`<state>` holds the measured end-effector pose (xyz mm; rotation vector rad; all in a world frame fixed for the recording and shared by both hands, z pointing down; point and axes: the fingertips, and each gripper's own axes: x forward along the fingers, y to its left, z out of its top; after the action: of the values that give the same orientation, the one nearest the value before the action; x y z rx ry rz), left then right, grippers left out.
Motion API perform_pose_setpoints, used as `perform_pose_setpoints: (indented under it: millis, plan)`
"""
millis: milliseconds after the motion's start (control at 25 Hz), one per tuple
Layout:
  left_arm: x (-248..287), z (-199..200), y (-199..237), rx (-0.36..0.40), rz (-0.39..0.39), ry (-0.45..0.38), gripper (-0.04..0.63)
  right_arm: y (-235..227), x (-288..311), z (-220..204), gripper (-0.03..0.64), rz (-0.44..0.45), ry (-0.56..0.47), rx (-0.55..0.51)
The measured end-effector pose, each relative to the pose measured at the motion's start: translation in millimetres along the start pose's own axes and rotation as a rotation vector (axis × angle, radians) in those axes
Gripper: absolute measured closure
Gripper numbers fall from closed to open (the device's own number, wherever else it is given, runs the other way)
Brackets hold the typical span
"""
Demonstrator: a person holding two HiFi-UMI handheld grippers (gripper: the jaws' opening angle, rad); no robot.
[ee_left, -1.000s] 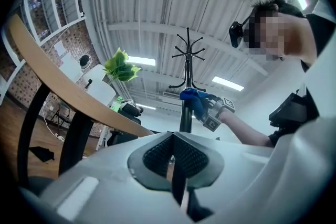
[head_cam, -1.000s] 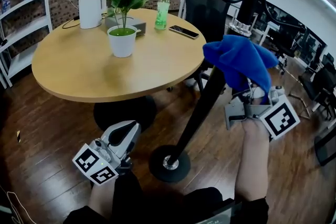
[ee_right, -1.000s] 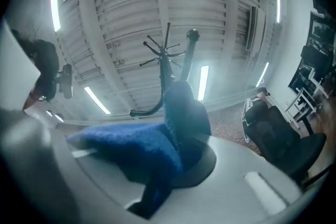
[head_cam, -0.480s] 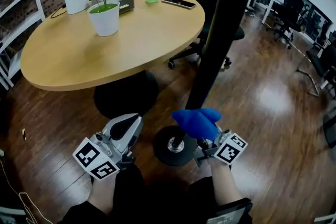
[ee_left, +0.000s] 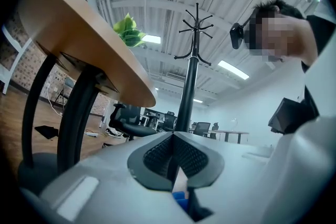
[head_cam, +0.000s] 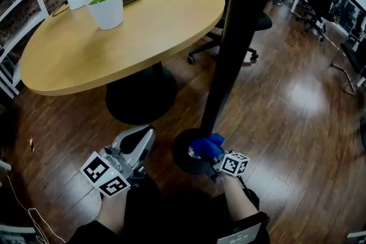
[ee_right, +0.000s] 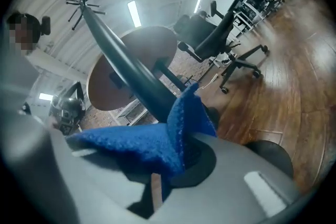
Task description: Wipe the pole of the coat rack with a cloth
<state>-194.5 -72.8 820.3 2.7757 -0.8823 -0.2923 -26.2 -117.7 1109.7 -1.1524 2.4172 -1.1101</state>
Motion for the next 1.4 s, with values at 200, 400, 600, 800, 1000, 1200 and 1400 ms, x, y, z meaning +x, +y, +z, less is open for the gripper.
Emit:
perform_pose_setpoints:
  millis: [200,400,600,800,1000,1200,1400]
  plan:
    - [-1,1,3,0.0,0.004,-0.005,0.595,26,-2,21,0.595,0.001,0.011,-0.046]
    - [3,13,5,0.006,-0.001,-0.03,0.595,133,-16,117,0.595,0.184,-0.086,-0.181]
    - [6,26,-2,0.008,-0.02,-0.071,0.595,262,-40,242,0.595,0.344,-0.302,-0.375]
    - [-3,51,-8,0.019,-0.031,-0.131,0.595,353,-49,318,0.595,0.401,-0.416,-0.502]
    - [-14,83,-12,0.039,-0.039,-0.218,0.595,404,-63,374,0.595,0.423,-0.516,-0.511]
    - [-22,98,-11,0.052,-0.048,-0.249,0.595,440,-75,416,0.595,0.473,-0.62,-0.495]
    - [-26,97,-1,0.048,-0.027,-0.235,0.595,416,-74,397,0.595,0.422,-0.63,-0.557]
